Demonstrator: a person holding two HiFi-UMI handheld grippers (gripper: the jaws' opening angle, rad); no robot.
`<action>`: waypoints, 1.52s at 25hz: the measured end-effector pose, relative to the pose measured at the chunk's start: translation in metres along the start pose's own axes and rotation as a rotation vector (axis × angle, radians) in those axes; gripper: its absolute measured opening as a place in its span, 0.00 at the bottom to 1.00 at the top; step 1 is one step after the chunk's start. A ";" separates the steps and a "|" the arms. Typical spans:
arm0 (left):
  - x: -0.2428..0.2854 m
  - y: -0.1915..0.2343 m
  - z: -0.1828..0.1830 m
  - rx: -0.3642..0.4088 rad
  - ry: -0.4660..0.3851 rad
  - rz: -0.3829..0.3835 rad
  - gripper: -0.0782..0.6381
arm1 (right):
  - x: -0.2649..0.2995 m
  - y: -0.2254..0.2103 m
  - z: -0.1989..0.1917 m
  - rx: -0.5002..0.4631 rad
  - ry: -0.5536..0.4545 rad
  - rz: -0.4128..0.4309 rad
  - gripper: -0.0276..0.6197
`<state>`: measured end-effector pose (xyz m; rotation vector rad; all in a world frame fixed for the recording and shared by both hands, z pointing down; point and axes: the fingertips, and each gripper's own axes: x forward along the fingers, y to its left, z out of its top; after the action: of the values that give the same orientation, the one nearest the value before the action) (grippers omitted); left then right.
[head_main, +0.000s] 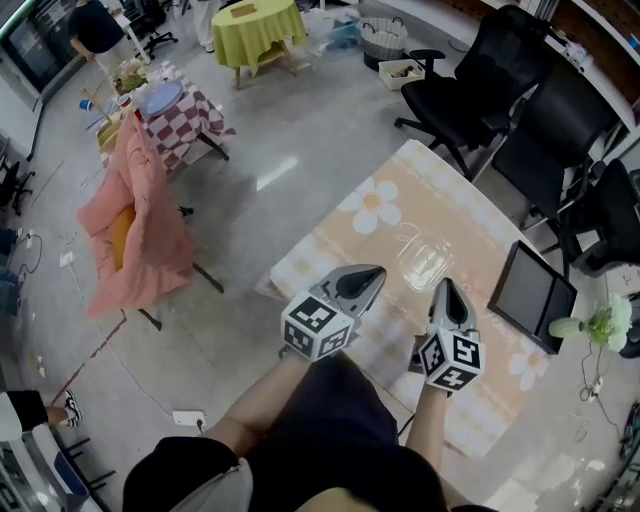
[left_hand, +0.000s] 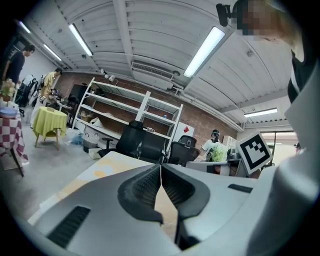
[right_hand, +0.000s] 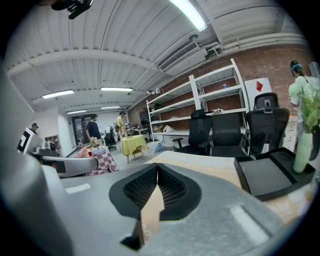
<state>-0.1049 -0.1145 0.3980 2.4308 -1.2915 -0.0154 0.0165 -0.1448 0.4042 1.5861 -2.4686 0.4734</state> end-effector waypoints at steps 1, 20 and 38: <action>0.004 -0.002 -0.003 -0.002 0.010 -0.014 0.13 | -0.002 -0.004 -0.003 0.008 0.003 -0.016 0.05; 0.059 0.008 -0.041 -0.029 0.131 -0.120 0.13 | 0.006 -0.042 -0.058 0.132 0.158 -0.180 0.14; 0.105 0.041 -0.071 -0.090 0.242 -0.140 0.13 | 0.047 -0.070 -0.108 0.303 0.306 -0.246 0.15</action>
<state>-0.0635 -0.1950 0.4954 2.3570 -0.9931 0.1734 0.0570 -0.1731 0.5321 1.7407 -2.0175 1.0017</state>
